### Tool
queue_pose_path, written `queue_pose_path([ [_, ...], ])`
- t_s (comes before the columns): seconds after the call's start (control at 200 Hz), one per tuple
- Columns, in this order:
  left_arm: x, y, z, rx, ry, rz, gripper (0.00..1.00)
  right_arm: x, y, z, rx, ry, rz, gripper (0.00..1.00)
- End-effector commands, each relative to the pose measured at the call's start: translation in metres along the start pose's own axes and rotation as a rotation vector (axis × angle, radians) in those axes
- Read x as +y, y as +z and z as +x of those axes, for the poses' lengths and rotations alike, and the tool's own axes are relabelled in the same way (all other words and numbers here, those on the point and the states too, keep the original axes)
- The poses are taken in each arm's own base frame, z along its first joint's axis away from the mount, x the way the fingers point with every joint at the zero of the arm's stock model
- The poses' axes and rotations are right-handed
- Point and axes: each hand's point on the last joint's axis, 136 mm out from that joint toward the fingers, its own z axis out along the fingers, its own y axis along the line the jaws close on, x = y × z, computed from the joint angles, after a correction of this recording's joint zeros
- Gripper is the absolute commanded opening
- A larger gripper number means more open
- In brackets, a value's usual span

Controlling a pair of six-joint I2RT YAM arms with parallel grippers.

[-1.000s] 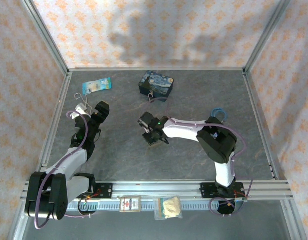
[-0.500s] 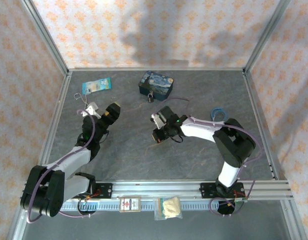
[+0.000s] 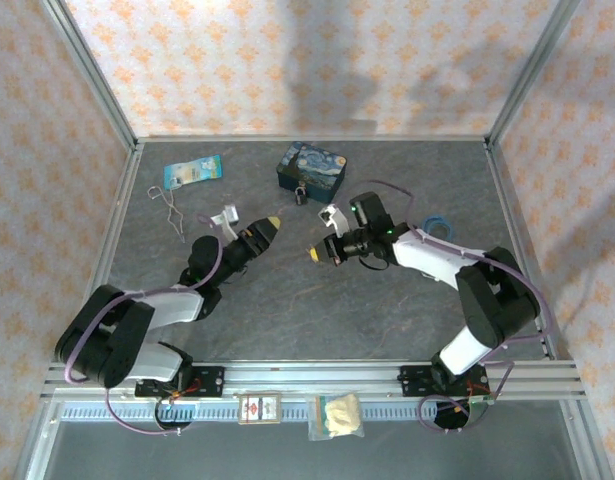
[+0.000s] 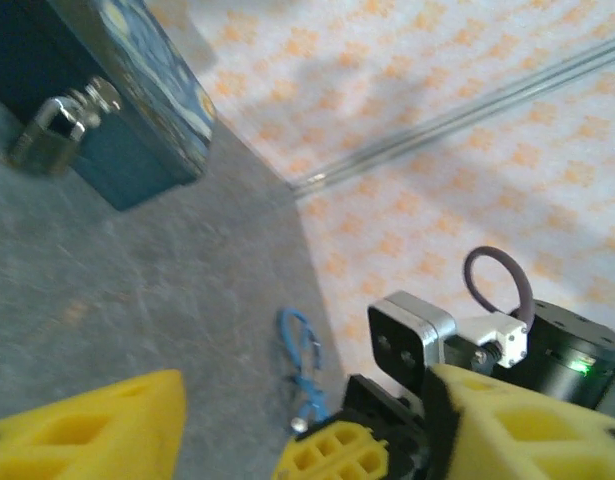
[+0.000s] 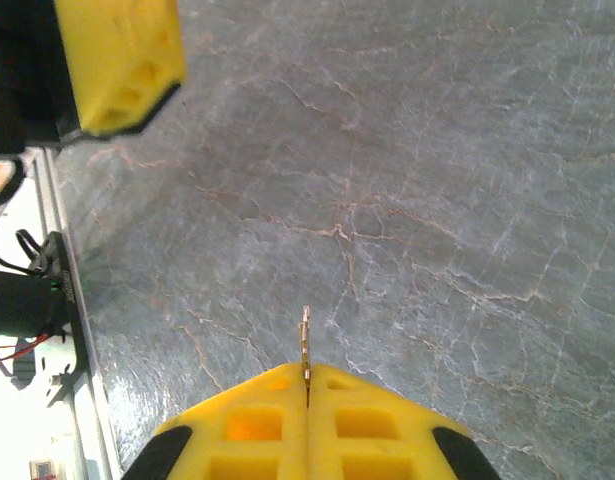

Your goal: Unlock a padlock with a key

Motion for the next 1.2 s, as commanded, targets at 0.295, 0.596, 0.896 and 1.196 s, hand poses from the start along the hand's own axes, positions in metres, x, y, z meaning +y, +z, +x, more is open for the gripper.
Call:
queue_pose_path([
  [0.295, -0.055, 0.019, 0.018, 0.068, -0.045, 0.285, 0.49, 0.038, -0.033, -0.033, -0.182, -0.163, -0.114, 0.0],
  [0.596, -0.067, 0.025, 0.035, 0.112, -0.06, 0.345, 0.52, 0.046, -0.041, -0.048, -0.26, -0.157, -0.182, 0.0],
  [0.896, -0.071, 0.029, 0.045, 0.147, -0.049, 0.359, 0.41, 0.043, -0.041, -0.051, -0.276, -0.143, -0.184, 0.0],
  [1.196, -0.069, 0.03, 0.047, 0.151, -0.042, 0.353, 0.15, 0.042, -0.042, -0.053, -0.284, -0.133, -0.185, 0.0],
])
